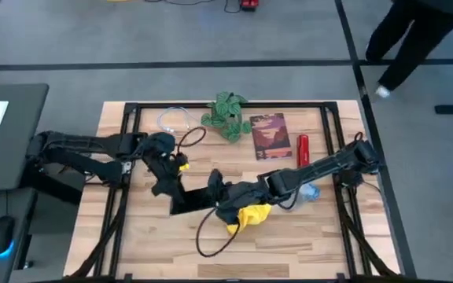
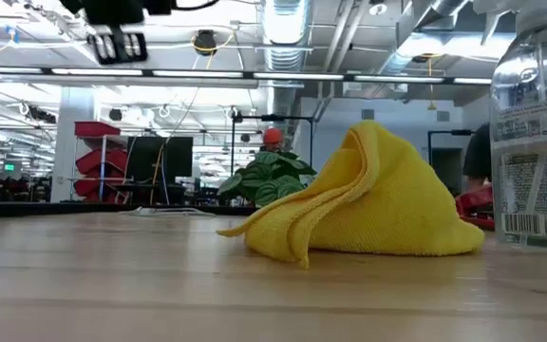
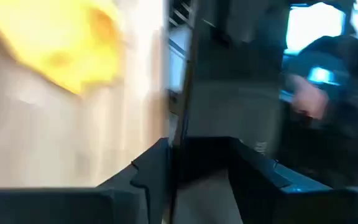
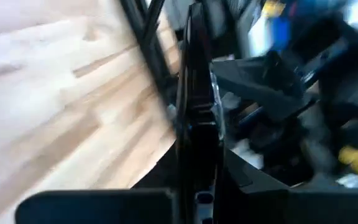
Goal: Apply microfiber cloth
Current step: Wipe the back and front of the cellphone with the yellow microfiber cloth
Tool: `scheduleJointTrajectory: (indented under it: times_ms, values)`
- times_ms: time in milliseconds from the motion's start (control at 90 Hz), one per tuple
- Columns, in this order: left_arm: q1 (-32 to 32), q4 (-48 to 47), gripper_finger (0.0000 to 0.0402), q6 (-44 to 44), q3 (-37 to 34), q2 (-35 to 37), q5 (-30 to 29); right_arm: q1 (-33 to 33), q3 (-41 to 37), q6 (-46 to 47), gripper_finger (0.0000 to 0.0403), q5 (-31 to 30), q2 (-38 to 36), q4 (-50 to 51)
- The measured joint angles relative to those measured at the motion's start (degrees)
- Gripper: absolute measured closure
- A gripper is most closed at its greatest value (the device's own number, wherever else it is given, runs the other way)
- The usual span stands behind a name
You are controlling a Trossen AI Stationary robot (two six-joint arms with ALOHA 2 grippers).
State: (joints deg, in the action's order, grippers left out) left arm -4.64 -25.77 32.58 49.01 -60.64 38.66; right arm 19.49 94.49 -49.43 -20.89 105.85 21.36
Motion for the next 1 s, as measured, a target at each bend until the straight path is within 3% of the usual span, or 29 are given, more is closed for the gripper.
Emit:
scheduleJointTrajectory:
  times_ms: [156,289,422,533,722,1000]
  values:
    - [-1.28,0.25,0.028,-8.35,1.4,0.04,-11.39,-1.51,6.45,21.7,0.0387,6.32,0.2,18.56]
    - [1.01,0.72,0.0286,-13.42,4.63,-0.36,-21.03,-4.64,8.97,38.47,0.0385,12.23,0.08,28.42]
    - [6.02,0.67,0.0293,-18.63,7.04,-0.5,-30.34,-8.15,9.55,52.56,0.0383,21.86,0.13,33.57]
    - [10.38,0.91,0.0296,-20.2,7.61,-0.48,-37.45,-10.96,9.59,58.9,0.0384,28.93,0.27,35.91]
    - [13.35,0.55,0.0286,-15.1,7.54,-2.64,-38.74,-13.15,9.59,59.75,0.0384,30.51,0.37,33.41]
    - [15.54,2.84,0.0218,-11.76,7.5,-10.78,-37.24,-15.74,9.59,61.2,0.0385,34.3,0.37,25.47]
